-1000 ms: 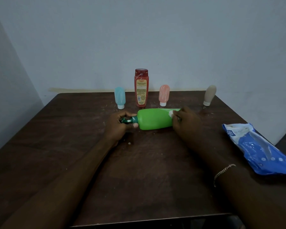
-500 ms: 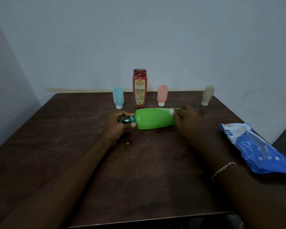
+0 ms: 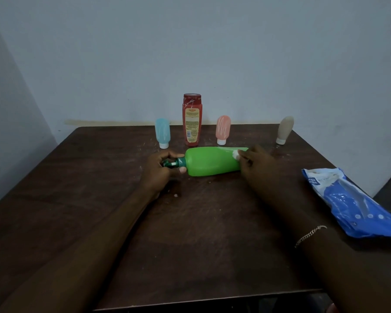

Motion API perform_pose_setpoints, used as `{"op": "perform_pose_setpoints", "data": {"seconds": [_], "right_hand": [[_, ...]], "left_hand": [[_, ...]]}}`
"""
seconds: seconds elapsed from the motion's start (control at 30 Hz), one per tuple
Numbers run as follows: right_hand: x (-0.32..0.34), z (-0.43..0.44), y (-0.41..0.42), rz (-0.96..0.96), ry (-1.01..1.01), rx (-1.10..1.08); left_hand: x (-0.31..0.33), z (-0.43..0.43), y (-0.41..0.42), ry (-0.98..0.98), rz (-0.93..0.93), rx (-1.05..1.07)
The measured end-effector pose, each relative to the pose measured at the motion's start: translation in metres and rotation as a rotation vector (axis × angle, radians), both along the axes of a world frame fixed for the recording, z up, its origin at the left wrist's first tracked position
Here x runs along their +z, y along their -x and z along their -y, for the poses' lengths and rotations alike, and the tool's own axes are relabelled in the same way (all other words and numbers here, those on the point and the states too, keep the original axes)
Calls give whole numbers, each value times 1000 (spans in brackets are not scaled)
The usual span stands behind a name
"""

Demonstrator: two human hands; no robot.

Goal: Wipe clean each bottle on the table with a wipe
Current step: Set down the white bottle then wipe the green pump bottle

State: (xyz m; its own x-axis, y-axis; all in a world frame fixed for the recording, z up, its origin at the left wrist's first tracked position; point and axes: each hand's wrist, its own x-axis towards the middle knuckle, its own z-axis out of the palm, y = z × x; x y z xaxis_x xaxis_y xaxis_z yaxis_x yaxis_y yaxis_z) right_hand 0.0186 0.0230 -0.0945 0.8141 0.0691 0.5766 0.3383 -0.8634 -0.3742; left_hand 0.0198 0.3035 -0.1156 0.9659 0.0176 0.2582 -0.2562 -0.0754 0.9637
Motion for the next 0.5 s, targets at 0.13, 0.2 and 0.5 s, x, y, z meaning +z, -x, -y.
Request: {"op": "perform_pose_setpoints", "data": {"seconds": [0.13,0.2,0.5], "right_hand": [[-8,15,0,-18,-15,-52],[-3,20,-12,-15,-69,-136],[-1,3,-6,45,-44,2]], "left_hand": [[1,0,0,-11,7,0],[0,-1,-2,-18,13,-9],[-1,-1,-3,-11,14,-12]]}}
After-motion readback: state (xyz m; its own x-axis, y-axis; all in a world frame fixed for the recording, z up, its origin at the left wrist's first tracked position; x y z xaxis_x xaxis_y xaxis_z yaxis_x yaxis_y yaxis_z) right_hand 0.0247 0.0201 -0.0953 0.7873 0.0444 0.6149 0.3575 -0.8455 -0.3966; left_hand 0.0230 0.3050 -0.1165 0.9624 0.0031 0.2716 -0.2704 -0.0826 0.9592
